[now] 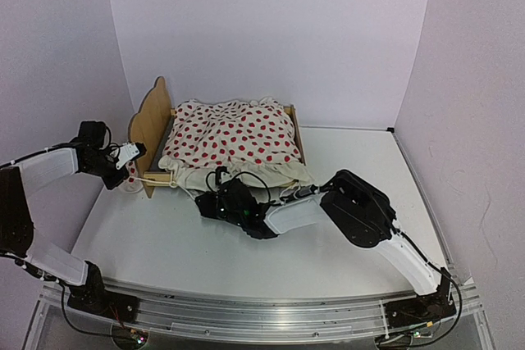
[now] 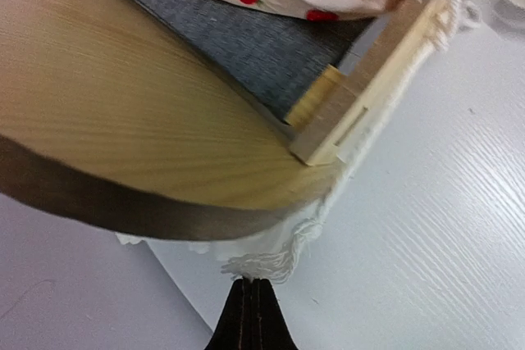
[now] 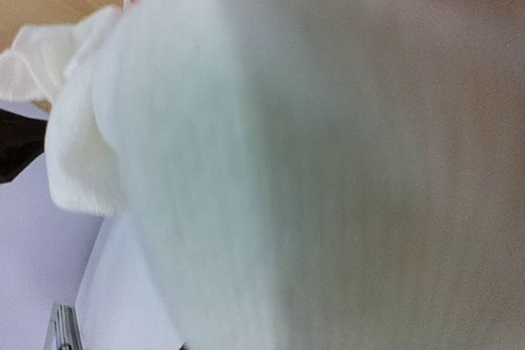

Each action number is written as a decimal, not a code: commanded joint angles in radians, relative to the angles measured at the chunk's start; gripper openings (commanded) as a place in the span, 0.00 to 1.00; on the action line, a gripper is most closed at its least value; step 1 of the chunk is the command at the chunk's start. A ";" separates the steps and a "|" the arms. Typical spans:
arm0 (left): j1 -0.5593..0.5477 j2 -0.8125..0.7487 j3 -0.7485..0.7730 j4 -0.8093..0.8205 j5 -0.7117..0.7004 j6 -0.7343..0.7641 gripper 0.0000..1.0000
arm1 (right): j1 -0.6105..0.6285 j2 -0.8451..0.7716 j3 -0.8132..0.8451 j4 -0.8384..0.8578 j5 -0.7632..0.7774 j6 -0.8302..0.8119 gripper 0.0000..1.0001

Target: Set up the pet bed

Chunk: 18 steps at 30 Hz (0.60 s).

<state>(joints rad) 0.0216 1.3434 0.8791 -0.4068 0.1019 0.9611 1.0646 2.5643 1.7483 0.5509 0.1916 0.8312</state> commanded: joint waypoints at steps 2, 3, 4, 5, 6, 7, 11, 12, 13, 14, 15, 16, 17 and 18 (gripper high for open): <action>0.001 -0.030 -0.049 -0.091 0.085 -0.017 0.00 | 0.010 -0.148 -0.177 -0.038 -0.120 -0.088 0.27; 0.001 -0.032 -0.050 -0.092 0.084 -0.018 0.00 | 0.015 -0.182 -0.212 -0.037 -0.129 -0.111 0.29; 0.002 -0.034 -0.049 -0.094 0.079 -0.018 0.00 | 0.021 -0.212 -0.241 -0.037 -0.135 -0.132 0.31; 0.002 -0.035 -0.045 -0.092 0.072 -0.017 0.00 | 0.027 -0.247 -0.277 -0.038 -0.138 -0.157 0.33; 0.002 -0.035 -0.042 -0.089 0.059 -0.015 0.00 | 0.030 -0.284 -0.308 -0.038 -0.139 -0.179 0.34; 0.002 -0.036 -0.043 -0.079 0.035 -0.009 0.00 | 0.031 -0.314 -0.349 -0.038 -0.140 -0.190 0.36; 0.004 -0.037 -0.075 -0.047 -0.070 0.037 0.00 | 0.031 -0.459 -0.477 -0.056 -0.124 -0.254 0.39; 0.004 -0.037 -0.092 -0.045 -0.088 0.051 0.00 | 0.031 -0.497 -0.497 -0.074 -0.119 -0.268 0.40; 0.005 -0.038 -0.115 -0.038 -0.106 0.064 0.00 | 0.031 -0.527 -0.510 -0.095 -0.117 -0.291 0.41; 0.005 -0.038 -0.137 -0.029 -0.128 0.077 0.00 | 0.030 -0.563 -0.516 -0.123 -0.118 -0.310 0.42; 0.005 -0.039 -0.158 -0.021 -0.143 0.089 0.00 | 0.031 -0.595 -0.517 -0.158 -0.119 -0.335 0.43; 0.004 -0.039 -0.174 -0.024 -0.144 0.101 0.00 | 0.030 -0.623 -0.516 -0.203 -0.114 -0.360 0.44; 0.004 -0.040 -0.176 -0.046 -0.131 0.107 0.00 | 0.028 -0.647 -0.514 -0.257 -0.099 -0.381 0.46; 0.003 -0.046 -0.166 -0.102 -0.084 0.110 0.01 | 0.020 -0.681 -0.509 -0.313 -0.079 -0.400 0.48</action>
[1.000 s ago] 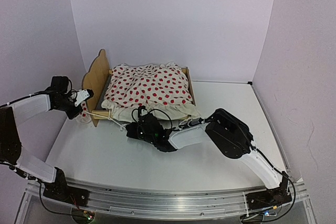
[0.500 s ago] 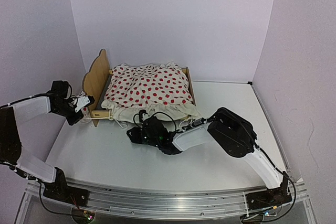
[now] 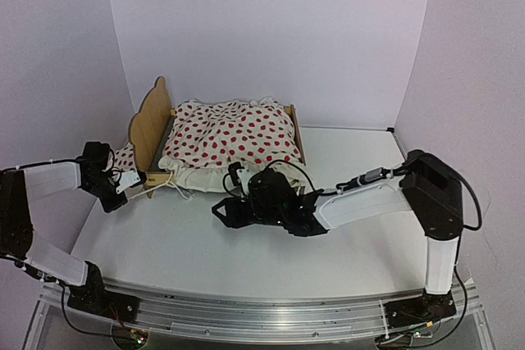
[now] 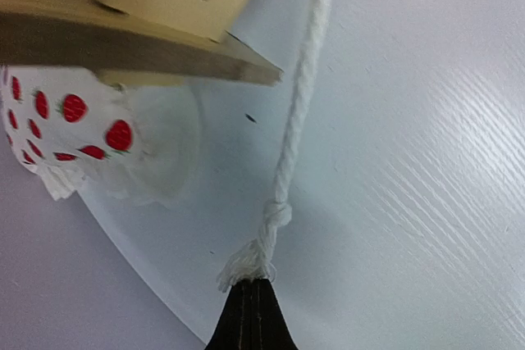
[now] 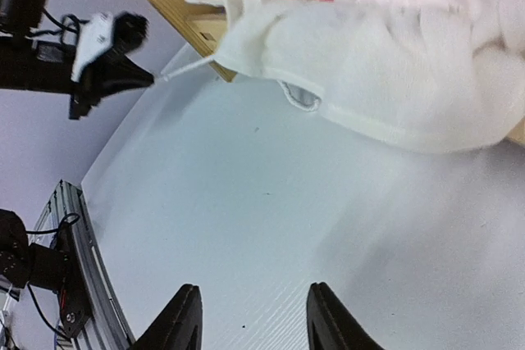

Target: Set up the pet bed

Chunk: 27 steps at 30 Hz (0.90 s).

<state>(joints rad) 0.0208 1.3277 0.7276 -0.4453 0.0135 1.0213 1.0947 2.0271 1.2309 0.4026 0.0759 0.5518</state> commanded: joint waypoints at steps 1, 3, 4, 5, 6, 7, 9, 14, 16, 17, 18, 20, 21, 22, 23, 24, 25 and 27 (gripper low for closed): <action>0.004 -0.040 0.007 -0.113 0.050 0.058 0.09 | -0.020 -0.178 0.012 -0.238 0.069 -0.133 0.49; 0.003 -0.078 0.060 -0.239 0.175 0.089 0.28 | -0.052 -0.244 0.023 -0.375 0.130 -0.143 0.50; 0.000 -0.109 0.083 -0.306 0.238 0.113 0.33 | -0.070 -0.271 0.031 -0.439 0.161 -0.143 0.51; -0.009 -0.132 0.115 -0.341 0.282 0.120 0.37 | -0.098 -0.299 0.039 -0.519 0.171 -0.132 0.51; -0.022 -0.157 0.147 -0.370 0.324 0.121 0.41 | -0.126 -0.325 0.050 -0.598 0.182 -0.118 0.51; -0.049 -0.184 0.178 -0.386 0.365 0.105 0.44 | -0.149 -0.344 0.063 -0.672 0.195 -0.104 0.51; -0.131 -0.230 0.225 -0.369 0.409 0.031 0.51 | -0.185 -0.374 0.084 -0.774 0.226 -0.092 0.51; -0.378 -0.178 0.286 -0.152 0.192 -0.140 0.60 | -0.267 -0.373 0.123 -0.885 0.222 -0.095 0.54; -0.395 -0.090 0.339 -0.112 0.106 -0.128 0.61 | -0.287 -0.344 0.158 -0.909 0.198 -0.104 0.53; -0.396 -0.045 0.365 -0.095 0.061 -0.107 0.61 | -0.293 -0.330 0.176 -0.918 0.194 -0.112 0.51; -0.397 -0.003 0.387 -0.079 0.011 -0.077 0.61 | -0.299 -0.313 0.193 -0.923 0.193 -0.123 0.50; -0.397 0.073 0.411 -0.065 -0.081 -0.018 0.61 | -0.315 -0.288 0.212 -0.929 0.193 -0.139 0.49; -0.397 0.106 0.423 -0.065 -0.115 0.004 0.61 | -0.324 -0.278 0.217 -0.931 0.188 -0.142 0.50; -0.397 0.133 0.435 -0.064 -0.139 0.015 0.61 | -0.331 -0.268 0.220 -0.933 0.176 -0.142 0.50; -0.397 0.158 0.443 -0.064 -0.162 0.024 0.61 | -0.339 -0.259 0.222 -0.933 0.161 -0.140 0.50; -0.397 0.173 0.447 -0.058 -0.178 0.030 0.61 | -0.345 -0.249 0.222 -0.933 0.153 -0.138 0.50; -0.397 0.189 0.447 -0.048 -0.195 0.033 0.61 | -0.348 -0.240 0.222 -0.933 0.139 -0.138 0.50; -0.397 0.217 0.449 -0.033 -0.207 0.039 0.57 | -0.357 -0.222 0.228 -0.935 0.113 -0.138 0.50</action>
<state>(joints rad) -0.3767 1.5180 1.1187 -0.5281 -0.0796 1.0205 0.7563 1.7676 1.4195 -0.4973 0.2497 0.4245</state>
